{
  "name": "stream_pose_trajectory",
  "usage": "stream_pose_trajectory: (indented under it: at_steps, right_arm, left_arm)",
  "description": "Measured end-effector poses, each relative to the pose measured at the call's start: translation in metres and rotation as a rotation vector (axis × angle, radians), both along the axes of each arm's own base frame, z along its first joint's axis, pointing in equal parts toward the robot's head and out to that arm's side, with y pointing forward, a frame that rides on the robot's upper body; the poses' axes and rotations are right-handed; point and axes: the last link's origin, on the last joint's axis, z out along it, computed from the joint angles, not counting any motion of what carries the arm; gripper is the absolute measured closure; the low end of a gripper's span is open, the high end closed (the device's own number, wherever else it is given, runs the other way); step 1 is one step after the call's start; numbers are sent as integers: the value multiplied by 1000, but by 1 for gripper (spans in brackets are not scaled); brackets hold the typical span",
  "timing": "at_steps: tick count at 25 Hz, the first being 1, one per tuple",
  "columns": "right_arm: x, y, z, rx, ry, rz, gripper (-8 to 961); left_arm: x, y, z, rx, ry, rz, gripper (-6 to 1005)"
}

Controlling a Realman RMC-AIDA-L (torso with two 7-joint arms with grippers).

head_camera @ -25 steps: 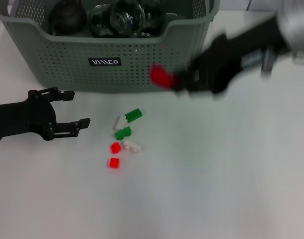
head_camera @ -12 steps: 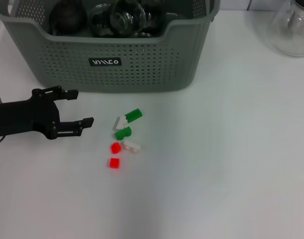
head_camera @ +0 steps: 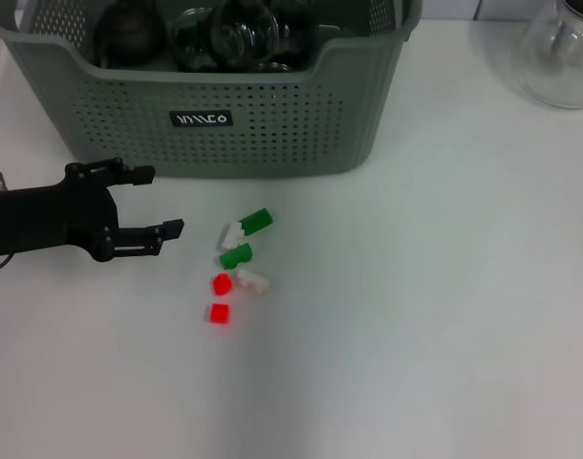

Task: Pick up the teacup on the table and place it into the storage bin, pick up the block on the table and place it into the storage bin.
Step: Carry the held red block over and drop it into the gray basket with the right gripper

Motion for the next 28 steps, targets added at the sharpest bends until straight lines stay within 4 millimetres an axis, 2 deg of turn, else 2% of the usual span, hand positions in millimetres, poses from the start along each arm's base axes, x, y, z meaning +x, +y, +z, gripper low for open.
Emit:
stream_pose_trajectory:
  at_steps: [4, 8, 23, 28]
  right_arm:
    - [15, 0, -26, 2, -89, 0, 725]
    - [19, -2, -38, 4, -132, 18, 701]
    - [13, -7, -42, -18, -179, 49, 612]
    - [2, -7, -29, 26, -185, 65, 582]
  left_arm:
    - [1, 1, 0, 1, 1, -2, 158]
    - [1, 2, 0, 3, 2, 0, 158]
    - [1, 3, 0, 3, 3, 0, 159]
    - [0, 2, 0, 3, 3, 2, 159]
